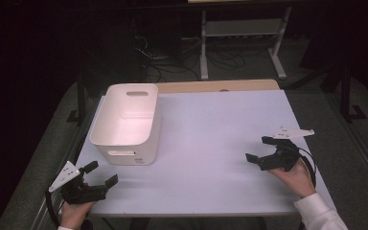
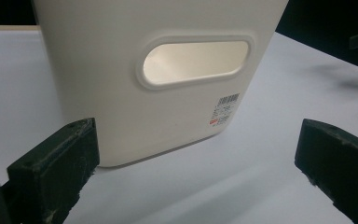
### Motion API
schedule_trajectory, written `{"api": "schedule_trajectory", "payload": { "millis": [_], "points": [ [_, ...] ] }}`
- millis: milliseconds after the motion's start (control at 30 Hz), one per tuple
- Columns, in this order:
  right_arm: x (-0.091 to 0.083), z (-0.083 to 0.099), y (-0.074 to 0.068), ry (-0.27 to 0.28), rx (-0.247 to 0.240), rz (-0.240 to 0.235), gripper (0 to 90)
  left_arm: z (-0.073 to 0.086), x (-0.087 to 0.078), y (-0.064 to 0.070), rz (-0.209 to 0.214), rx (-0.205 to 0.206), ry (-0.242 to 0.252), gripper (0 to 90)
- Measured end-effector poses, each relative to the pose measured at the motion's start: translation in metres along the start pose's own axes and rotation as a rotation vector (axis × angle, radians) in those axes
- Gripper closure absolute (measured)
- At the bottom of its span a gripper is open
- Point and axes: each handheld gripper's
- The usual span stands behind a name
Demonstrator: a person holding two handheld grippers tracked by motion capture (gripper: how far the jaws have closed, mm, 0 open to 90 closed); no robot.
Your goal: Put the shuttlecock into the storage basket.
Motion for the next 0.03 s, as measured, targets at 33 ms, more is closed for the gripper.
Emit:
{"api": "schedule_trajectory", "payload": {
  "millis": [33],
  "points": [
    [-0.0006, 0.0018, 0.0005, 0.003, 0.003, -0.001, 0.0, 0.0, 0.0002, 0.0, 0.0, -0.001, 0.001, 0.0]
  ]
}}
Point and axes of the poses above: each handheld gripper's, and its own axes: x roughly forward along the jaws, z roughly out of its underside, y roughly to its right, and after that the axes turned 9 degrees about x, right-handed
